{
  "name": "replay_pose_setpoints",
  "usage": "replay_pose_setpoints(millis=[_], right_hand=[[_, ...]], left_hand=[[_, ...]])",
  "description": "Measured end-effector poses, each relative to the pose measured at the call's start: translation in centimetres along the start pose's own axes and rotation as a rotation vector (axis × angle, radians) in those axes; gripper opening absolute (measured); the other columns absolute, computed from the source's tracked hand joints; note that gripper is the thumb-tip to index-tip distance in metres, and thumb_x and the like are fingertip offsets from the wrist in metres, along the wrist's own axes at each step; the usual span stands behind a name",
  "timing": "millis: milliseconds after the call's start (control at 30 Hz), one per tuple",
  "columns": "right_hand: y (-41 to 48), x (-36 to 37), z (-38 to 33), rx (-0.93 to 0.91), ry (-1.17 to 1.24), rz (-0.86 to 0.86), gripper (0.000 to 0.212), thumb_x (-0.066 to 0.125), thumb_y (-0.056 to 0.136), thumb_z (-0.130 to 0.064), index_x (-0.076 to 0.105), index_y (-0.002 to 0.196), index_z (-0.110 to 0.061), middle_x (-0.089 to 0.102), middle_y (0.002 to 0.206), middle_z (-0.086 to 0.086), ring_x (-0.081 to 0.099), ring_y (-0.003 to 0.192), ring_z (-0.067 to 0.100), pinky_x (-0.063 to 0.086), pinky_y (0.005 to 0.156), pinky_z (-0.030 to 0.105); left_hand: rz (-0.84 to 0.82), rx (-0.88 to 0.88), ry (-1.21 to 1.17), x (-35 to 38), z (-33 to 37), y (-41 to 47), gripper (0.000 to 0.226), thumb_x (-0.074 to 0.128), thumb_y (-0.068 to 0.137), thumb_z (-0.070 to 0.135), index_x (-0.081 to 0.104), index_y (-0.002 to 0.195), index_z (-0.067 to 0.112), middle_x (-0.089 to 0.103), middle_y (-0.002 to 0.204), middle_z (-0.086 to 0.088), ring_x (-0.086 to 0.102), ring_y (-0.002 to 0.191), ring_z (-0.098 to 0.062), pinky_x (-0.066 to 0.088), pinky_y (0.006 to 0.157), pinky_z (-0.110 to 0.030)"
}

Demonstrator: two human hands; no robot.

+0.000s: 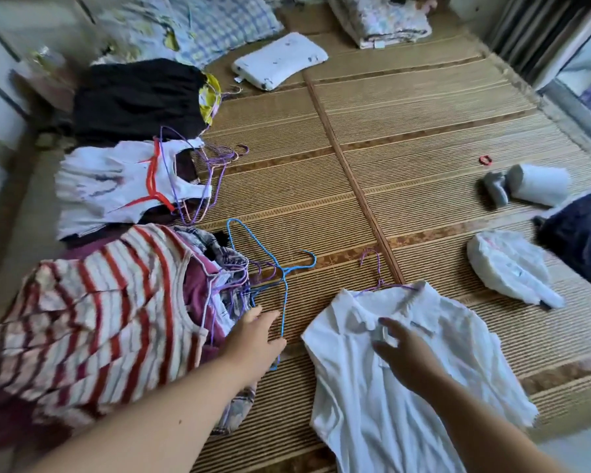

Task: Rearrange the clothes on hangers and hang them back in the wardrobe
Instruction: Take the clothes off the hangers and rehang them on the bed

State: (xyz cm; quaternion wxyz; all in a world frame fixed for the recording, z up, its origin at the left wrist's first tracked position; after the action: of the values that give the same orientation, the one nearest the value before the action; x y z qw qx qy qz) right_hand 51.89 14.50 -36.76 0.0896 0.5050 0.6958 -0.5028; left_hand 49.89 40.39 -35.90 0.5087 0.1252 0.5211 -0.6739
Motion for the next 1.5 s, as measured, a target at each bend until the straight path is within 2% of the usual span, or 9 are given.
replay_pose_setpoints(millis=[433,533,667,767,900,1067,1200,1433,1500], right_hand=[[-8.2,21.4,-22.4,-0.112,0.005,-0.117,0.052,0.062,0.087,-0.029,0.044,0.136,-0.024,0.063,0.119,0.003,0.062,0.102,0.019,0.049,0.085,0.027],[-8.0,26.1,-24.6,-0.091,-0.055,-0.14,0.058,0.061,0.087,-0.033,0.038,0.14,-0.026,0.058,0.129,0.003,0.059,0.101,0.017,0.048,0.077,0.02],[-5.5,29.5,-24.8,-0.025,-0.09,-0.102,0.067,0.06,0.085,-0.034,0.032,0.144,-0.022,0.05,0.139,0.006,0.05,0.122,0.024,0.041,0.093,0.026],[-2.2,30.6,-24.2,0.038,-0.037,0.017,0.05,0.056,0.087,-0.036,0.044,0.133,-0.019,0.056,0.13,0.007,0.053,0.116,0.025,0.041,0.089,0.028],[0.9,32.2,-23.6,0.029,0.029,0.179,0.005,0.055,0.088,-0.029,0.056,0.091,-0.025,0.067,0.096,-0.004,0.059,0.09,0.019,0.034,0.067,0.023],[1.2,33.2,-23.8,0.095,0.142,0.267,0.006,0.055,0.086,-0.02,0.06,0.088,-0.022,0.059,0.079,-0.007,0.053,0.078,0.017,0.035,0.067,0.022],[-1.2,31.5,-24.5,0.126,0.342,0.293,0.025,0.056,0.081,-0.008,0.056,0.085,-0.033,0.063,0.083,-0.003,0.057,0.078,0.02,0.045,0.068,0.028],[-9.3,25.5,-28.0,-0.062,0.441,0.328,0.028,0.058,0.086,-0.006,0.055,0.084,-0.034,0.061,0.081,-0.016,0.056,0.073,0.002,0.036,0.052,0.005],[-12.2,24.6,-29.0,-0.106,0.423,0.319,0.031,0.059,0.086,-0.005,0.058,0.079,-0.035,0.063,0.082,-0.015,0.059,0.074,0.007,0.043,0.056,0.006]], left_hand=[[-0.008,0.04,-0.003,-11.2,-24.2,-8.6,0.056,0.053,0.091,0.037,0.037,0.144,0.026,0.025,0.152,0.002,0.035,0.135,-0.014,0.025,0.111,-0.024],[0.016,0.051,0.033,-13.2,-28.3,-7.8,0.055,0.052,0.09,0.041,0.039,0.142,0.029,0.026,0.153,0.001,0.032,0.137,-0.015,0.025,0.113,-0.026],[0.023,0.031,0.112,-13.9,-32.9,-5.2,0.056,0.052,0.09,0.042,0.038,0.143,0.029,0.029,0.152,-0.003,0.03,0.139,-0.019,0.024,0.112,-0.026],[-0.037,-0.002,0.154,-13.1,-35.2,-2.3,0.06,0.049,0.091,0.044,0.031,0.146,0.031,0.021,0.156,0.0,0.025,0.142,-0.019,0.023,0.113,-0.028],[-0.099,-0.033,0.171,-11.2,-37.3,0.9,0.062,0.042,0.091,0.054,0.025,0.147,0.036,0.016,0.158,-0.001,0.02,0.143,-0.023,0.021,0.116,-0.034],[-0.136,-0.041,0.214,-9.8,-38.2,1.7,0.064,0.038,0.091,0.06,0.019,0.148,0.038,0.012,0.159,0.002,0.011,0.145,-0.024,0.014,0.117,-0.037],[-0.144,-0.003,0.228,-11.6,-37.6,1.0,0.066,0.046,0.09,0.055,0.023,0.148,0.034,0.018,0.157,-0.003,0.016,0.144,-0.024,0.015,0.117,-0.033],[0.239,0.231,0.155,-22.0,-30.4,-2.3,0.079,0.062,0.086,0.04,0.014,0.149,0.036,0.019,0.155,-0.007,0.022,0.142,-0.026,0.021,0.115,-0.035],[0.346,0.281,0.2,-25.3,-28.3,-4.5,0.085,0.064,0.085,0.036,0.009,0.15,0.037,0.014,0.157,-0.006,0.021,0.142,-0.027,0.021,0.114,-0.036]])
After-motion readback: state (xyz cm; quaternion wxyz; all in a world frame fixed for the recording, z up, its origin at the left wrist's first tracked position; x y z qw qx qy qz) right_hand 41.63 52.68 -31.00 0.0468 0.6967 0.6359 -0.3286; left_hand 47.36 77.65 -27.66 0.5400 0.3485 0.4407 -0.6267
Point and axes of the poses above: each hand's wrist, its own y-axis towards the middle knuckle, its own x-axis out of the palm, z = x × y, the point moved 1 cm from there along y, towards the middle knuckle
